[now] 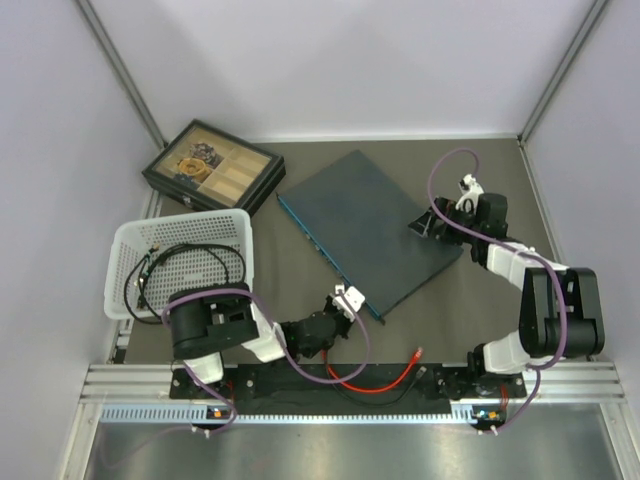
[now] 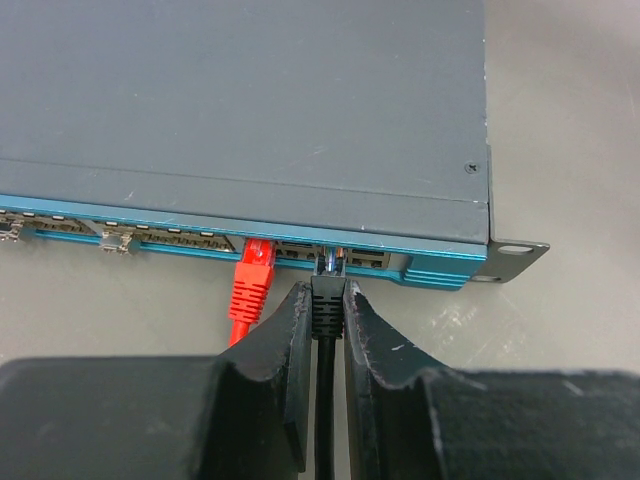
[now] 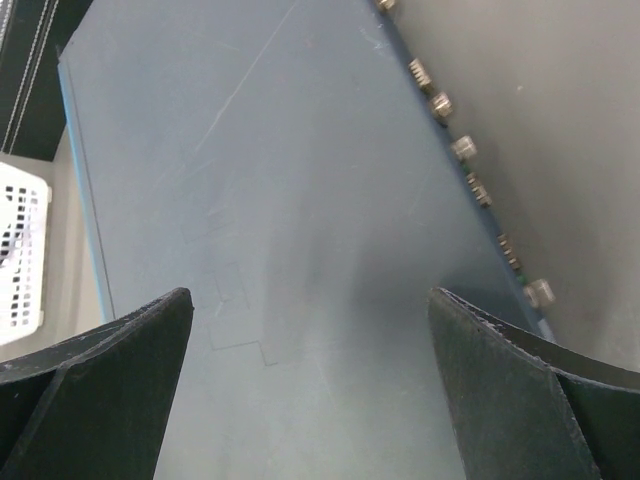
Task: Insert the plug into the switch port
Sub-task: Insert the connector into the switch port.
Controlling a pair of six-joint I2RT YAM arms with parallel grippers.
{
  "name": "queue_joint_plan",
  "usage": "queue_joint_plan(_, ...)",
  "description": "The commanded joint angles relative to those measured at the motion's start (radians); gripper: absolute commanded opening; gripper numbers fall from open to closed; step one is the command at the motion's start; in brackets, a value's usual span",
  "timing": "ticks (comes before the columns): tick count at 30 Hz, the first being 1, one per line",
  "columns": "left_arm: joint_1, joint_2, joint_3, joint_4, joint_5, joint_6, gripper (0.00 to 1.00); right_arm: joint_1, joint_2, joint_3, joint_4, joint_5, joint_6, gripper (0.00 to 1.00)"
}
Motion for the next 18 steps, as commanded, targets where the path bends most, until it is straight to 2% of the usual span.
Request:
queue_joint_plan(1,0.021,0.017,0.096,0.213,0.015,-0.011,0.00,-0.002,0.047,0.003,-0.074,-0.061,0.011,0.99)
queue_joint_plan(15,0.071,-0.019,0.162,0.191,0.087,0.006,0.00,0.090,0.084,-0.030,-0.114,-0.107,-0.001,0.99)
queue_joint_plan(18,0.073,-0.012,0.149,0.210,0.087,-0.014,0.00,0.087,0.018,-0.044,-0.125,-0.026,-0.006,0.99)
